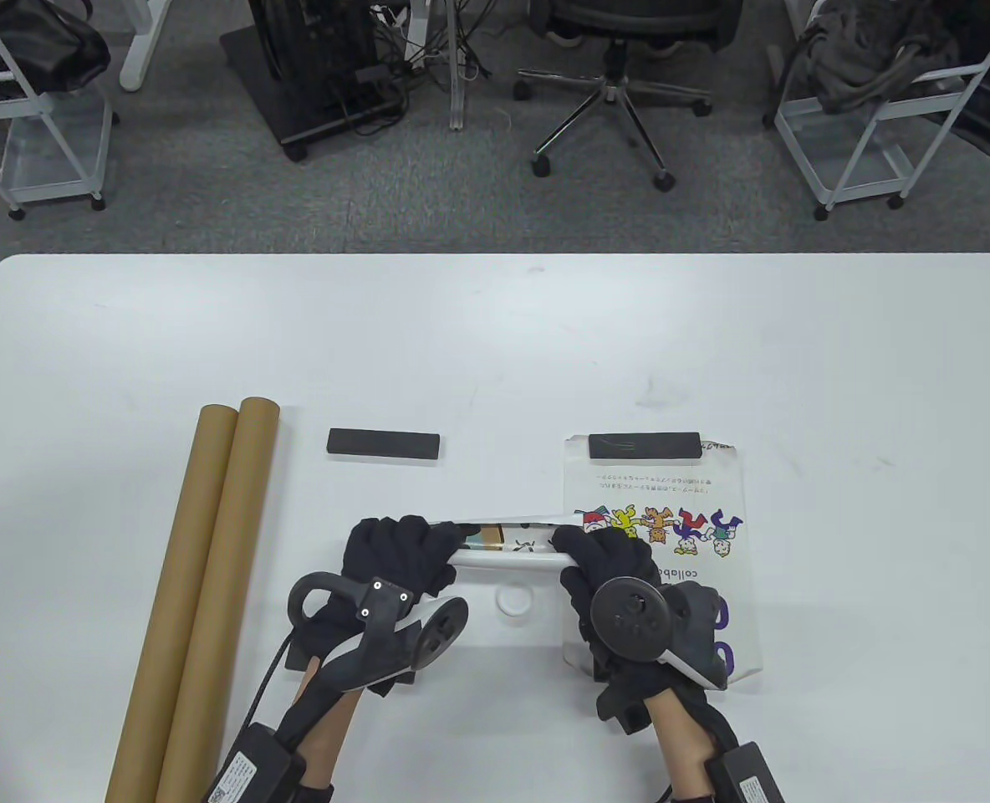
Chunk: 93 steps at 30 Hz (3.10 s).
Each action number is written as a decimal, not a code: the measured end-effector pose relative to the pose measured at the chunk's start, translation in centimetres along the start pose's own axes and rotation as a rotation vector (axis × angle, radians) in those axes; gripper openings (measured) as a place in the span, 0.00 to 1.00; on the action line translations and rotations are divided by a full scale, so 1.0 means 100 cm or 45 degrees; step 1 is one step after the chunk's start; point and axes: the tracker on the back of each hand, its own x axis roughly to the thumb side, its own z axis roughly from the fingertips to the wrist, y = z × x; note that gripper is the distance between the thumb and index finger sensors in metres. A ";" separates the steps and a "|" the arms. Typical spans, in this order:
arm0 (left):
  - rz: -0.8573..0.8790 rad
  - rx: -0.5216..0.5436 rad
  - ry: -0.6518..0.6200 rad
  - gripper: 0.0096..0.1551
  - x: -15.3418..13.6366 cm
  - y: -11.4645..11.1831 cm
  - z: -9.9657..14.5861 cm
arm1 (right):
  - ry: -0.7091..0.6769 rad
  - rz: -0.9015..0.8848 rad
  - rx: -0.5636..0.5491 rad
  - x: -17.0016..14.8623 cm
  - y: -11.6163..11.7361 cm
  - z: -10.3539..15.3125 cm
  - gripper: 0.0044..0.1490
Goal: Roll up posters and store in mailing tubes
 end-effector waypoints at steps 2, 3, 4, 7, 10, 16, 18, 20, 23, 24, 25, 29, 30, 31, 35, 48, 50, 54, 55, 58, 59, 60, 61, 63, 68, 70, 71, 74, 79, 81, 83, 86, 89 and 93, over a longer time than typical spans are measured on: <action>-0.016 0.011 -0.006 0.32 0.001 0.000 0.002 | -0.005 0.014 -0.001 0.001 0.000 0.000 0.39; -0.038 0.014 -0.014 0.32 0.002 0.001 0.002 | -0.002 0.027 0.004 0.002 0.001 0.000 0.39; -0.054 0.029 -0.015 0.32 0.003 0.001 0.003 | -0.005 0.046 0.010 0.003 0.002 0.001 0.40; -0.076 0.035 -0.018 0.37 0.006 0.002 0.003 | -0.008 0.072 0.032 0.006 0.002 0.001 0.41; -0.108 0.051 -0.036 0.39 0.010 0.003 0.002 | -0.019 0.084 0.049 0.008 0.003 0.001 0.40; -0.068 0.022 -0.032 0.29 0.012 0.000 0.001 | 0.002 0.138 0.021 0.008 0.007 -0.001 0.32; -0.086 0.017 -0.028 0.28 0.010 -0.001 0.000 | 0.004 0.181 0.010 0.009 0.008 -0.001 0.32; -0.083 -0.007 -0.013 0.26 0.009 -0.002 0.000 | 0.011 0.202 -0.031 0.010 0.009 -0.001 0.31; -0.097 -0.066 0.002 0.26 0.009 -0.001 0.000 | 0.020 0.220 -0.021 0.010 0.010 -0.002 0.31; -0.096 -0.064 0.001 0.27 0.009 -0.001 0.000 | 0.021 0.218 -0.019 0.010 0.009 -0.002 0.32; -0.095 -0.061 0.002 0.27 0.009 0.000 0.000 | 0.024 0.200 -0.005 0.009 0.008 -0.002 0.32; -0.103 -0.060 -0.012 0.33 0.007 0.002 0.000 | 0.029 0.169 -0.005 0.005 0.003 -0.002 0.34; -0.097 -0.039 -0.008 0.35 0.006 0.001 0.000 | 0.035 0.155 -0.026 0.003 0.003 -0.001 0.34; -0.079 -0.034 -0.006 0.36 0.005 0.001 0.000 | 0.042 0.144 -0.049 0.002 0.003 -0.001 0.35; 0.059 -0.060 0.024 0.31 -0.001 -0.001 -0.001 | 0.065 0.134 -0.117 0.000 0.000 0.000 0.35; -0.040 -0.007 -0.018 0.37 0.004 0.001 0.000 | 0.010 0.059 0.026 0.005 0.009 -0.002 0.31; 0.004 -0.018 -0.014 0.34 0.007 0.001 0.001 | 0.009 0.029 0.022 0.004 0.009 -0.001 0.31; 0.030 0.016 -0.001 0.33 0.011 0.005 0.000 | 0.017 -0.043 -0.026 0.003 0.004 -0.001 0.32; 0.028 0.025 0.000 0.33 0.011 0.005 0.000 | 0.017 -0.052 -0.028 0.002 0.004 -0.001 0.31; 0.010 0.026 -0.007 0.35 0.012 0.004 0.001 | 0.025 -0.023 -0.027 0.001 0.005 -0.001 0.32; 0.000 0.025 -0.008 0.36 0.012 0.003 0.000 | 0.032 -0.005 -0.030 0.001 0.007 -0.002 0.32; -0.006 0.028 -0.006 0.38 0.011 0.003 0.000 | 0.041 0.015 -0.028 0.000 0.007 -0.002 0.33; -0.010 0.026 -0.002 0.38 0.011 0.002 0.000 | 0.044 0.029 -0.024 0.000 0.008 -0.003 0.35; -0.015 0.002 -0.004 0.32 0.009 0.002 -0.001 | 0.054 0.026 -0.041 -0.001 0.007 -0.003 0.34; -0.007 -0.004 0.044 0.28 0.006 0.002 -0.001 | 0.087 0.005 -0.054 -0.005 0.005 -0.003 0.31; -0.024 0.009 0.066 0.28 0.005 0.003 -0.001 | 0.105 0.012 -0.054 -0.007 0.004 -0.002 0.31; -0.033 0.012 0.070 0.28 0.005 0.004 -0.001 | 0.103 0.011 -0.056 -0.008 0.004 -0.003 0.31; -0.063 0.032 0.068 0.29 0.005 0.005 0.000 | 0.095 -0.014 -0.046 -0.008 0.003 -0.002 0.32; 0.054 0.007 0.095 0.35 -0.002 0.002 0.000 | 0.120 -0.089 -0.093 -0.013 0.000 -0.001 0.33; 0.198 0.010 0.118 0.34 -0.004 0.002 0.000 | 0.145 -0.193 -0.149 -0.015 -0.003 0.000 0.33; 0.253 0.023 0.121 0.31 -0.002 0.004 0.000 | 0.159 -0.257 -0.173 -0.015 -0.005 0.001 0.33; 0.242 0.041 0.095 0.31 0.002 0.006 0.000 | 0.152 -0.313 -0.145 -0.016 -0.005 0.001 0.34; 0.267 0.012 0.077 0.32 0.002 0.004 0.000 | 0.132 -0.342 -0.120 -0.017 -0.004 0.000 0.33; 0.245 0.022 0.088 0.36 0.002 0.006 0.000 | 0.101 -0.314 -0.118 -0.011 -0.003 0.000 0.33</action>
